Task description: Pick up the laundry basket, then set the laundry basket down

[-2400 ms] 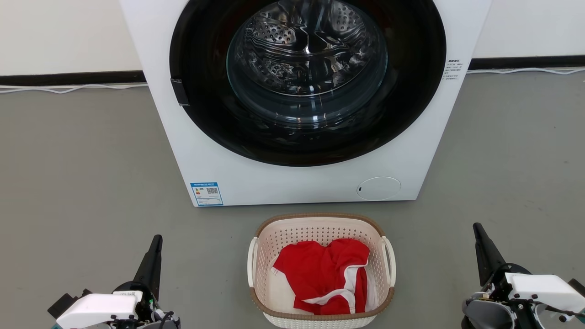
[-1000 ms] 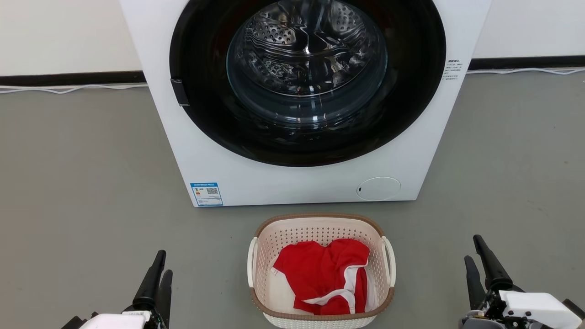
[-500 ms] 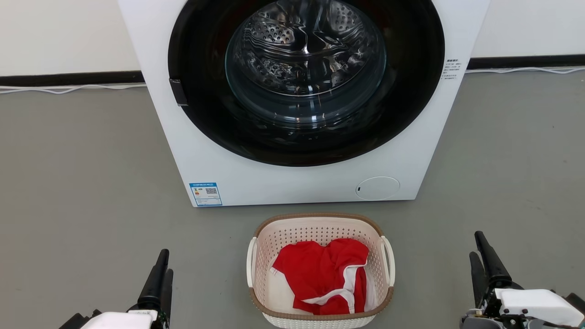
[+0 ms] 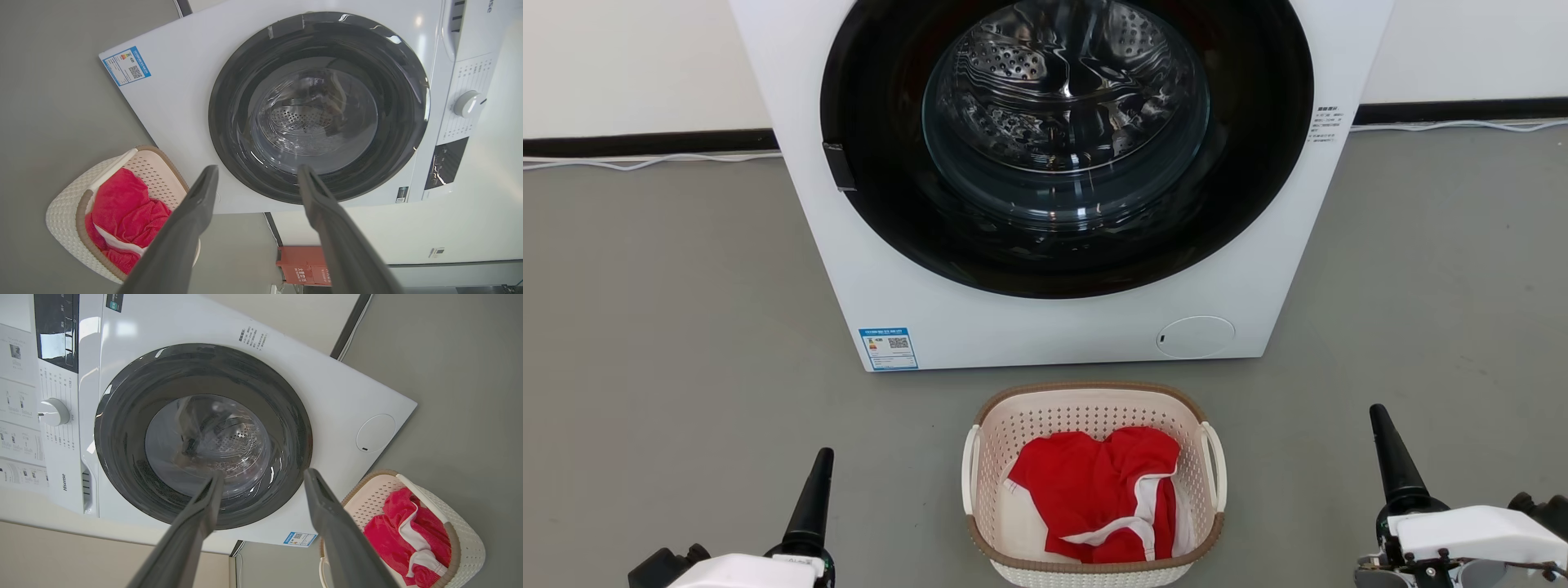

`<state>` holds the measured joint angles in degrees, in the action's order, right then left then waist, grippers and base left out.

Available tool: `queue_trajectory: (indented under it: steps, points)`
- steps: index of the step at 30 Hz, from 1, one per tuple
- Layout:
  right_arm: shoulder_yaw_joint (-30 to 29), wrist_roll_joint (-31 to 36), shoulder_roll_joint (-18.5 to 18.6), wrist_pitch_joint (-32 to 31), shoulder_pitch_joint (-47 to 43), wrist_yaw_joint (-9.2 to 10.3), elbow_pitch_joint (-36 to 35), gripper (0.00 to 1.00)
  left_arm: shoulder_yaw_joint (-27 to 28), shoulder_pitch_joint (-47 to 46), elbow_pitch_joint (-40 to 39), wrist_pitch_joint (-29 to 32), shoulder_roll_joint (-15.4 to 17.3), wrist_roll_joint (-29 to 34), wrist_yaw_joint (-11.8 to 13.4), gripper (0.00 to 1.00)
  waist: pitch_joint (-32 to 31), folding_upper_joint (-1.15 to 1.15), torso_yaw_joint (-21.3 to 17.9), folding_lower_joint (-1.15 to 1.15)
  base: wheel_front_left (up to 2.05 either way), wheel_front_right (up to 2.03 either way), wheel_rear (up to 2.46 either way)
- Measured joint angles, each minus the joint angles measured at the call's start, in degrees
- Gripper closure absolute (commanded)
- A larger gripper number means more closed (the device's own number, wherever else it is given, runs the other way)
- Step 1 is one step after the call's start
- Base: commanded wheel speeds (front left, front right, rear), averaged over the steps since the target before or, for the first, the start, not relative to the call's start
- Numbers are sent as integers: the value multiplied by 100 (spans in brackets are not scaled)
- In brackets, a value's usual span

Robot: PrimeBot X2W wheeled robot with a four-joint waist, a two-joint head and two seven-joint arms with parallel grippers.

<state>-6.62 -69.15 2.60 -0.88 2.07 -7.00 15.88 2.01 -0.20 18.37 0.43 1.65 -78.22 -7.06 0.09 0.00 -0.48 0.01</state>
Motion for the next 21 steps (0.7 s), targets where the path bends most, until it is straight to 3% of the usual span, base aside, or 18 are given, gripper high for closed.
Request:
queue_trajectory:
  steps: [9, 21]
  points:
    - [107, 1165, 68, 169, 1, 0, -10, 0, -71, 0, -5, -155, 11, 1214, 9, 0, 3, 0, -3, 0, 0, 0, 0]
    - [156, 2159, 129, 345, 1, -3, -10, 0, -170, 0, -14, -320, 16, 2108, 109, 0, 2, 0, -1, 0, 0, 0, 0]
